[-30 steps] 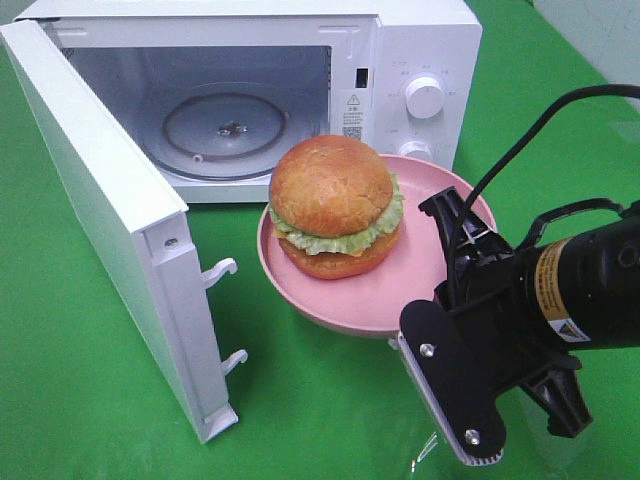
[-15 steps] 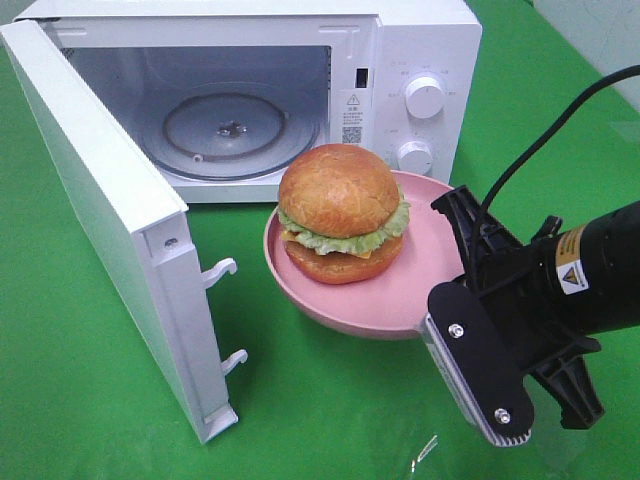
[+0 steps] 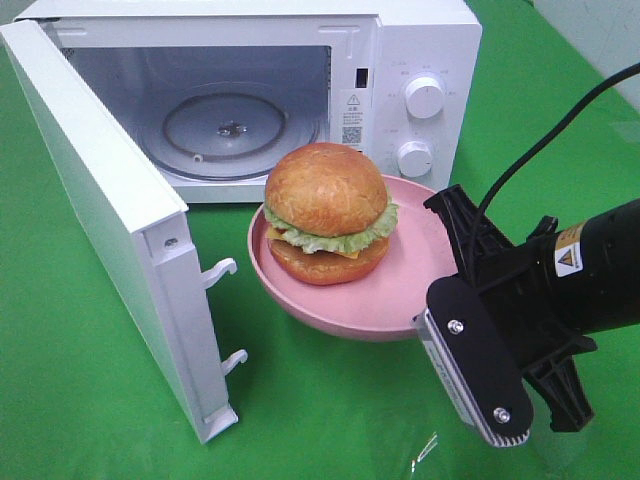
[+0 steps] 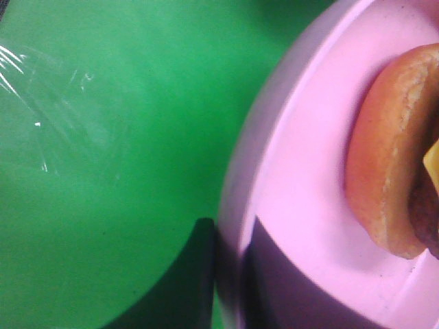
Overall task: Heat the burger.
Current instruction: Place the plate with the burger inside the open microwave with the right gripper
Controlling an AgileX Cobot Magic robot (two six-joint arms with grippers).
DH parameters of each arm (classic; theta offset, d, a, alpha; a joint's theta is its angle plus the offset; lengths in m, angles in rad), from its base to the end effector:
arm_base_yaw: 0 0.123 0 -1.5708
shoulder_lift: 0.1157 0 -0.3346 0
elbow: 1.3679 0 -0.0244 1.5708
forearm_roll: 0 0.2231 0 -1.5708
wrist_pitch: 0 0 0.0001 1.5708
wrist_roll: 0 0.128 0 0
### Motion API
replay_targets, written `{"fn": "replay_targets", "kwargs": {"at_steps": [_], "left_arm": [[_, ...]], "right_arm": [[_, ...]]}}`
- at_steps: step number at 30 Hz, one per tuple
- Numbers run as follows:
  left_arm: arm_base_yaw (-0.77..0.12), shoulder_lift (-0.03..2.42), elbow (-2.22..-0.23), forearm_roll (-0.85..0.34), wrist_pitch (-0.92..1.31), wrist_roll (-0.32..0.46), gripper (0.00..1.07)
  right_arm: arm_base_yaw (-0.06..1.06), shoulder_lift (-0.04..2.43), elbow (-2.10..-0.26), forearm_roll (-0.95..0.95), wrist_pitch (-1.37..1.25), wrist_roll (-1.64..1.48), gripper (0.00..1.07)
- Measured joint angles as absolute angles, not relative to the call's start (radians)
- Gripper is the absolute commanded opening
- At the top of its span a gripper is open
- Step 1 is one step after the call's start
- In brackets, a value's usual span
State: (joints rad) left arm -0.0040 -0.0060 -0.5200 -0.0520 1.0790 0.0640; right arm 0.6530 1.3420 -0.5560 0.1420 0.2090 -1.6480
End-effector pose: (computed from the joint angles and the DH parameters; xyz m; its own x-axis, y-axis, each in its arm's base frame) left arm -0.0500 -0.0057 0.2505 -0.4465 0.0412 -0.8938 0.0626 0.9979 0.0147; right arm 0.1785 0.1413 0.2299 0.5819 -0.8109 -0.0611 -0.6622 -0.4289 -0.6145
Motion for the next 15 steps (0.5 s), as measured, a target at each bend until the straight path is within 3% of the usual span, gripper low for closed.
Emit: {"fn": "replay_targets", "kwargs": {"at_steps": [15], "left_arm": [[-0.004, -0.006, -0.520, -0.052, 1.079, 0.064, 0.98]], "right_arm": [[0.705, 1.361, -0.556, -0.014, 0.132, -1.550, 0.00]]}}
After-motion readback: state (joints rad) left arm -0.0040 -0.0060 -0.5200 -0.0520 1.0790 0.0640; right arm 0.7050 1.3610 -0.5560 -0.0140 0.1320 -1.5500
